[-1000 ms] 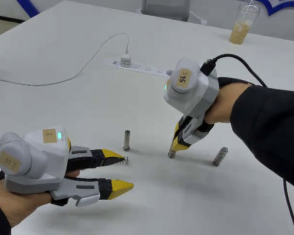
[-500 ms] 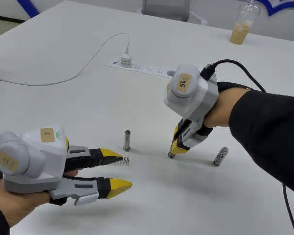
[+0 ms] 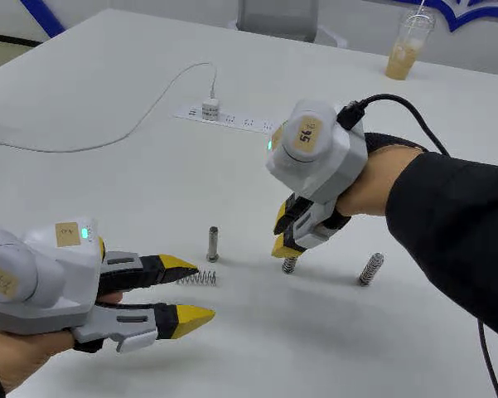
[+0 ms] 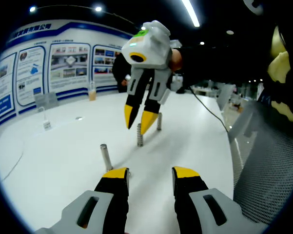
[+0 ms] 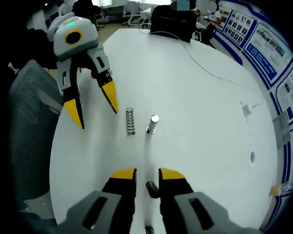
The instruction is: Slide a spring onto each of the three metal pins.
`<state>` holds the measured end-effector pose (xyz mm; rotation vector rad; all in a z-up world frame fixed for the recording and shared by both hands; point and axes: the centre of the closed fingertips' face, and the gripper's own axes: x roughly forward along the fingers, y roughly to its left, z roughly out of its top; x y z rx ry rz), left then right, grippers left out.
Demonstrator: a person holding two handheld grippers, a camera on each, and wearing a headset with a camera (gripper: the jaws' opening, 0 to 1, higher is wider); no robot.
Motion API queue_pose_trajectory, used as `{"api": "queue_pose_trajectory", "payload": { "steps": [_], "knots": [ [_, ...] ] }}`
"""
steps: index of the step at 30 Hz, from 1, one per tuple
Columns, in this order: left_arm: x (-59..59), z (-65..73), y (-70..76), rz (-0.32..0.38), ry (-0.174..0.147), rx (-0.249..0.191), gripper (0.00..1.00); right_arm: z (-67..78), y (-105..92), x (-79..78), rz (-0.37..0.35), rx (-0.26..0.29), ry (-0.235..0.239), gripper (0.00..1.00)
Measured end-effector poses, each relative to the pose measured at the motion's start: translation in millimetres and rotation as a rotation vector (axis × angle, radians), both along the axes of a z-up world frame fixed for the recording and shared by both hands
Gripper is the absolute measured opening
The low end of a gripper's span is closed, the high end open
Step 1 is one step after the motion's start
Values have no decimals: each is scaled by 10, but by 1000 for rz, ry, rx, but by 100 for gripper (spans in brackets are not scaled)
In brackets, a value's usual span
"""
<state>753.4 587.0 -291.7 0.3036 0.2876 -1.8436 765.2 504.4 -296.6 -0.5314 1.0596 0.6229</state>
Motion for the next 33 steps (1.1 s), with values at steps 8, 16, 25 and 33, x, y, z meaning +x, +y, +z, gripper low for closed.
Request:
{"api": "queue_pose_trajectory", "payload": {
  "steps": [8, 16, 25, 33],
  "knots": [
    [50, -21, 61, 18, 1, 4, 36, -132, 328, 103, 6, 80, -13, 18],
    [85, -20, 84, 33, 3, 3, 36, -257, 533, 206, 11, 120, -28, 16],
    [98, -32, 97, 39, 4, 6, 35, -388, 634, 297, 14, 138, -43, 14],
    [115, -39, 109, 47, 5, 7, 35, -489, 651, 338, 18, 136, -33, 13]
  ]
}}
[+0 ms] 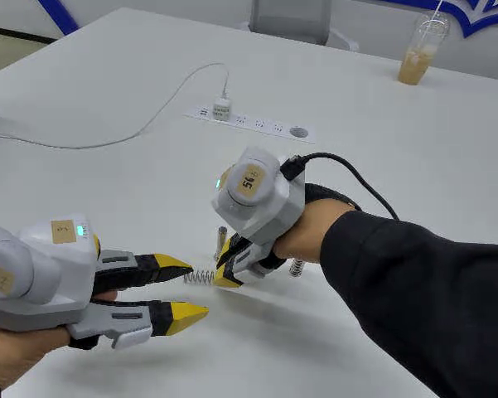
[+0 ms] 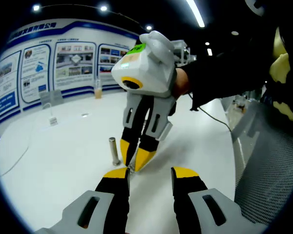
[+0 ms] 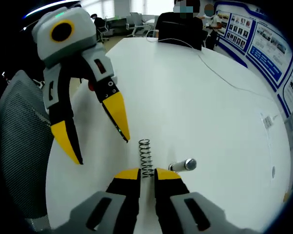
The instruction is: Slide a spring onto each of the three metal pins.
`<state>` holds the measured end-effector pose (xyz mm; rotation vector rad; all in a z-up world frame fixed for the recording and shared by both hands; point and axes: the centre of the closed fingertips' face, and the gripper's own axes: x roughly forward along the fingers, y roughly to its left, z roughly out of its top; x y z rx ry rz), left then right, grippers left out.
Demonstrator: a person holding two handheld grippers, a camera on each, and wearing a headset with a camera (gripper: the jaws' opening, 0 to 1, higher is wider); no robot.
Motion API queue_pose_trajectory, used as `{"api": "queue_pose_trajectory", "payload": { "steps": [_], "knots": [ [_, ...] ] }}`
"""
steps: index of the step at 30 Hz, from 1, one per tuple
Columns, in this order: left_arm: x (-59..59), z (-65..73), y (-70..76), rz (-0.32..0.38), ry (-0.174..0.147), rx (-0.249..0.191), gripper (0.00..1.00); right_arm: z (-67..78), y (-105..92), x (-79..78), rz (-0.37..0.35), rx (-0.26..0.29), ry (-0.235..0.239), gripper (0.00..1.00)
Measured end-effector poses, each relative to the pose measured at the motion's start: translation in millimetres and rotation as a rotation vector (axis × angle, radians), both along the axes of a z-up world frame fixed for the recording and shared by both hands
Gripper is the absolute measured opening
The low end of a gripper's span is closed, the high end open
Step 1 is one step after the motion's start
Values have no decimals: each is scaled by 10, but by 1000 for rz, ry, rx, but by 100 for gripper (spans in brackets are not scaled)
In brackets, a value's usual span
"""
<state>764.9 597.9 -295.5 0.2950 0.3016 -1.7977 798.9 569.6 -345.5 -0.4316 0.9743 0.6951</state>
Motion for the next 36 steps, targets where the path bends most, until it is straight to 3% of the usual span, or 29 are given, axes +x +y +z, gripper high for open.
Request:
{"api": "queue_pose_trajectory", "payload": {
  "steps": [9, 20, 30, 36],
  "knots": [
    [25, 2, 17, 8, -3, 3, 35, -65, 10, -19, -8, 11, 22, 12],
    [35, -10, 9, 5, -9, 11, 34, 55, -31, -304, 27, -3, 59, 12],
    [-141, -13, -119, -66, -24, 21, 34, 253, -52, -489, 70, -22, 45, 12],
    [-212, -44, -172, -107, -50, 30, 32, 315, -61, -579, 93, -31, 43, 12]
  ]
}}
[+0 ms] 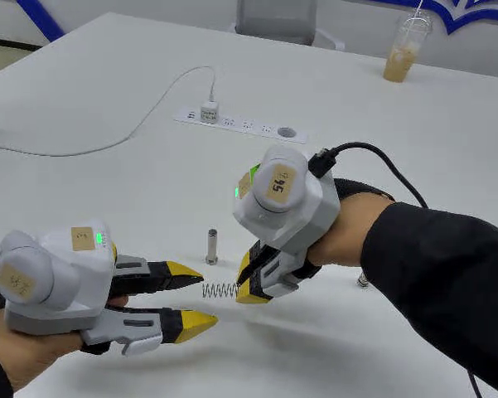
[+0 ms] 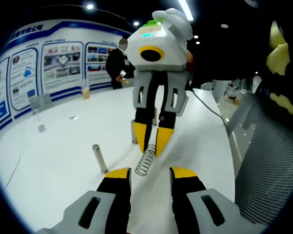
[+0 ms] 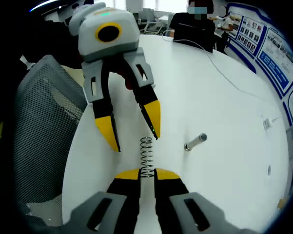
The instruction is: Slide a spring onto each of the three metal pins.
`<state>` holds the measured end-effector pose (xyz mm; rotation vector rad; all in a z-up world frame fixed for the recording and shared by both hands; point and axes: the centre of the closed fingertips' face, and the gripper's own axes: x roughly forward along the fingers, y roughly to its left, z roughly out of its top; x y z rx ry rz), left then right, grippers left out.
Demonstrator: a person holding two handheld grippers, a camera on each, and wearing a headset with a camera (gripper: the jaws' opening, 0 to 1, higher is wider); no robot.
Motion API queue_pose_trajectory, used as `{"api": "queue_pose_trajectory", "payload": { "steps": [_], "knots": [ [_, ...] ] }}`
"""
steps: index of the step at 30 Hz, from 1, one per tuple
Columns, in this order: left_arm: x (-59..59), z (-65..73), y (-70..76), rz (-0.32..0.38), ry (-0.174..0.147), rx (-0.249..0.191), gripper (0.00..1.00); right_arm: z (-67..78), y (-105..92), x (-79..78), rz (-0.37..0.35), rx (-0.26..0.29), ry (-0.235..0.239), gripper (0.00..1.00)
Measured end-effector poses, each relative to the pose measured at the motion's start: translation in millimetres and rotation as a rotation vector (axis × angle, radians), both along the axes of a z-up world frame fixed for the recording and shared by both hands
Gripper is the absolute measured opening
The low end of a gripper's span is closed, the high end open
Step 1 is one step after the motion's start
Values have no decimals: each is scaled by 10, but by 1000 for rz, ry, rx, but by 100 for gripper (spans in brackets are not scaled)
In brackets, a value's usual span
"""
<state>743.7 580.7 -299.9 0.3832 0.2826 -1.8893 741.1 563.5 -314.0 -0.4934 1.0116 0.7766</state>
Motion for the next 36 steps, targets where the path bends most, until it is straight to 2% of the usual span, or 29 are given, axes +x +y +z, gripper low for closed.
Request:
{"api": "queue_pose_trajectory", "payload": {
  "steps": [17, 26, 36],
  "knots": [
    [-26, -3, -54, -67, -88, -18, 13, 43, 45, -89, 47, -18, 20, 12],
    [-39, -24, -57, -73, -99, -13, 12, 128, 60, -95, 47, -22, 19, 12],
    [-78, -37, -82, -84, -94, -11, 11, 326, 159, -48, 71, -24, -20, 12]
  ]
}}
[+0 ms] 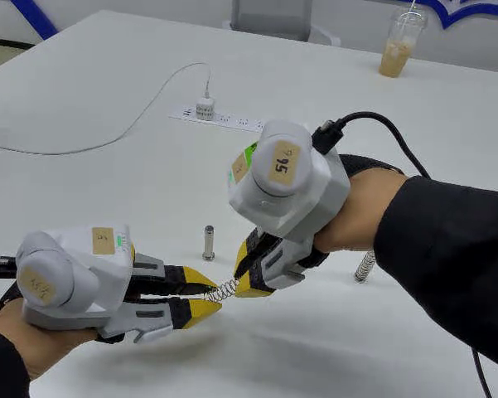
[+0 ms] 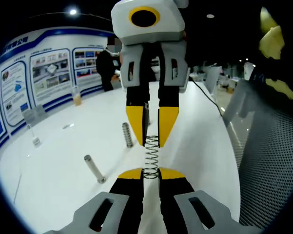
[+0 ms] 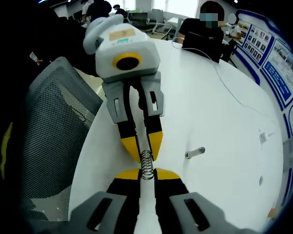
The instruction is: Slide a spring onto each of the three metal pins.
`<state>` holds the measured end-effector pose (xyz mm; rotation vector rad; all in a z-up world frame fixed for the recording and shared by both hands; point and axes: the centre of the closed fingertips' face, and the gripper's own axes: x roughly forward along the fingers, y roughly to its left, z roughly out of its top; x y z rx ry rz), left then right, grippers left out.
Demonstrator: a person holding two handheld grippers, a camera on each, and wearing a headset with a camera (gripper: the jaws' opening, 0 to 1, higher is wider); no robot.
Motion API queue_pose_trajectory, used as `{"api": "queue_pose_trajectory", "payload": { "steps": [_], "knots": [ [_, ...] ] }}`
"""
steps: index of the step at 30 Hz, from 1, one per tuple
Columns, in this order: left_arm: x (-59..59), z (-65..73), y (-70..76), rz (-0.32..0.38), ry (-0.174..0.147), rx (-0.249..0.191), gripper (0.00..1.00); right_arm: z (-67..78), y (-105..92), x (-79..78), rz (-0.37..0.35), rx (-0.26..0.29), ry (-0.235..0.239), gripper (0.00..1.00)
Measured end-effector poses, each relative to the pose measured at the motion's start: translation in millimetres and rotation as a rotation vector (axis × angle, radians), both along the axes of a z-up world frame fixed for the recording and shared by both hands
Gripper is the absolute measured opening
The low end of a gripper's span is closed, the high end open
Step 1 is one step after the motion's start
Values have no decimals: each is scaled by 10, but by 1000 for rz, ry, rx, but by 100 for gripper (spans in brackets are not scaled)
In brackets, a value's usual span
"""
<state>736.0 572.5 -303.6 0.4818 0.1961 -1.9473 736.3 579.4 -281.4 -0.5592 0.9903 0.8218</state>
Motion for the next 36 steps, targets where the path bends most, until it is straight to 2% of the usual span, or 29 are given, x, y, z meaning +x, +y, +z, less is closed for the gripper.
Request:
{"api": "queue_pose_trajectory", "payload": {
  "steps": [14, 25, 36],
  "knots": [
    [-26, 23, -37, -2, 7, -12, 11, 94, 153, 87, 34, -4, -28, 12],
    [-29, 28, -55, 0, 12, -20, 11, 55, 139, 60, 36, -6, -10, 16],
    [-38, 107, -76, -4, 10, -36, 11, -12, 119, 52, 28, -6, 7, 15]
  ]
}}
